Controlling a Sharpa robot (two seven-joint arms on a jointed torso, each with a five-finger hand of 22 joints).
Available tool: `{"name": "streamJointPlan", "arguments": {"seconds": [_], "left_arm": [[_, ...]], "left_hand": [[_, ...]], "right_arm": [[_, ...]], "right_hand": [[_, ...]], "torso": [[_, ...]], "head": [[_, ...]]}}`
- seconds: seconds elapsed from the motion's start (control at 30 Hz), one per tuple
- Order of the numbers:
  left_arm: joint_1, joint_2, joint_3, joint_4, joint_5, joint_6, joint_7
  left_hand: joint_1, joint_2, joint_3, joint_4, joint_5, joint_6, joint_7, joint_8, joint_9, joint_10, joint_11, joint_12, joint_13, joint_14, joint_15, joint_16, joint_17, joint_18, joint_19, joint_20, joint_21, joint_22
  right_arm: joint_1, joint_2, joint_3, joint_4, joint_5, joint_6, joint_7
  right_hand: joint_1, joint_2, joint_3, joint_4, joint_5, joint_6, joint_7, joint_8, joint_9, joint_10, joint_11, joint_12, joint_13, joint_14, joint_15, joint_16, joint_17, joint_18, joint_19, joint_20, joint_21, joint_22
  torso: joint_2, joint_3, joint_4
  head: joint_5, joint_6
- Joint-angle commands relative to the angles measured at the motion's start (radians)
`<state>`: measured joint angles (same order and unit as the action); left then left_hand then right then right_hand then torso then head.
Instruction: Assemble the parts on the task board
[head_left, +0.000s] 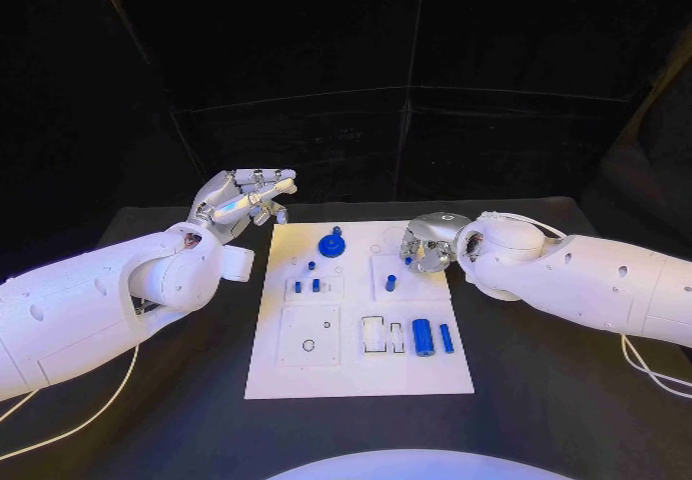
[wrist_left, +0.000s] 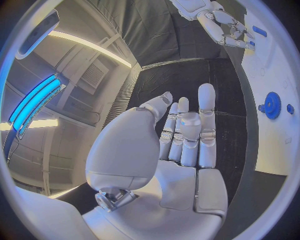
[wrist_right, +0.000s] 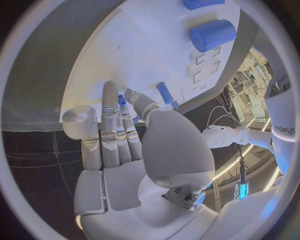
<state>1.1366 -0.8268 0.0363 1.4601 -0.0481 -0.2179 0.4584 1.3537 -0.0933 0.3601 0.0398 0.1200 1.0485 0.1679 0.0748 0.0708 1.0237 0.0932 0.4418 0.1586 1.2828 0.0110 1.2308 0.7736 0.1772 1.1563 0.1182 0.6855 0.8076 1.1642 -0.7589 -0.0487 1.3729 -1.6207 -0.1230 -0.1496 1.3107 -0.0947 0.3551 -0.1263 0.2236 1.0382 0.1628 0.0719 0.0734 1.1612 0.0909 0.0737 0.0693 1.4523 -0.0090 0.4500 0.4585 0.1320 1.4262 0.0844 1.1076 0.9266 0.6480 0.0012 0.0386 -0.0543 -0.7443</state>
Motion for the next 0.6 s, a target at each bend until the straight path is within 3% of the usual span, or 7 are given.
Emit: {"name": "streamJointPlan", "arguments": {"seconds": [0.03, 0.6], "left_arm": [[0.001, 0.001, 0.001, 0.0, 0.006, 0.016, 0.011], [0.001, 0.003, 0.001, -0.008, 0.006, 0.018, 0.005]], "left_hand": [[-0.003, 0.0, -0.007, -0.002, -0.003, -0.008, -0.002, 0.005, 0.0, -0.01, 0.0, 0.007, 0.002, -0.003, 0.003, -0.003, 0.002, 0.006, -0.003, -0.001, -0.006, -0.001], [-0.003, 0.002, -0.01, -0.001, -0.003, -0.011, 0.0, 0.005, 0.0, -0.016, 0.002, 0.01, 0.003, -0.002, 0.005, -0.001, 0.003, 0.006, -0.001, 0.0, -0.008, -0.003]], "right_arm": [[0.001, 0.004, 0.001, -0.003, 0.007, 0.005, 0.016], [-0.003, 0.017, 0.001, -0.013, -0.002, 0.01, -0.002]], "right_hand": [[0.011, 0.007, 0.013, 0.001, -0.002, 0.012, -0.001, 0.004, 0.002, 0.014, -0.002, 0.008, 0.002, -0.008, 0.001, 0.002, 0.002, -0.015, 0.001, 0.005, 0.009, 0.008], [0.034, 0.066, 0.116, 0.016, -0.081, 0.081, -0.018, 0.018, 0.011, 0.068, -0.019, 0.027, 0.012, -0.008, -0.008, -0.003, 0.025, -0.02, -0.008, 0.0, 0.065, 0.064]], "torso": [[0.001, -0.0001, -0.0004], [0.001, -0.0003, -0.0005]], "head": [[0.0, -0.002], [-0.003, -0.006]]}}
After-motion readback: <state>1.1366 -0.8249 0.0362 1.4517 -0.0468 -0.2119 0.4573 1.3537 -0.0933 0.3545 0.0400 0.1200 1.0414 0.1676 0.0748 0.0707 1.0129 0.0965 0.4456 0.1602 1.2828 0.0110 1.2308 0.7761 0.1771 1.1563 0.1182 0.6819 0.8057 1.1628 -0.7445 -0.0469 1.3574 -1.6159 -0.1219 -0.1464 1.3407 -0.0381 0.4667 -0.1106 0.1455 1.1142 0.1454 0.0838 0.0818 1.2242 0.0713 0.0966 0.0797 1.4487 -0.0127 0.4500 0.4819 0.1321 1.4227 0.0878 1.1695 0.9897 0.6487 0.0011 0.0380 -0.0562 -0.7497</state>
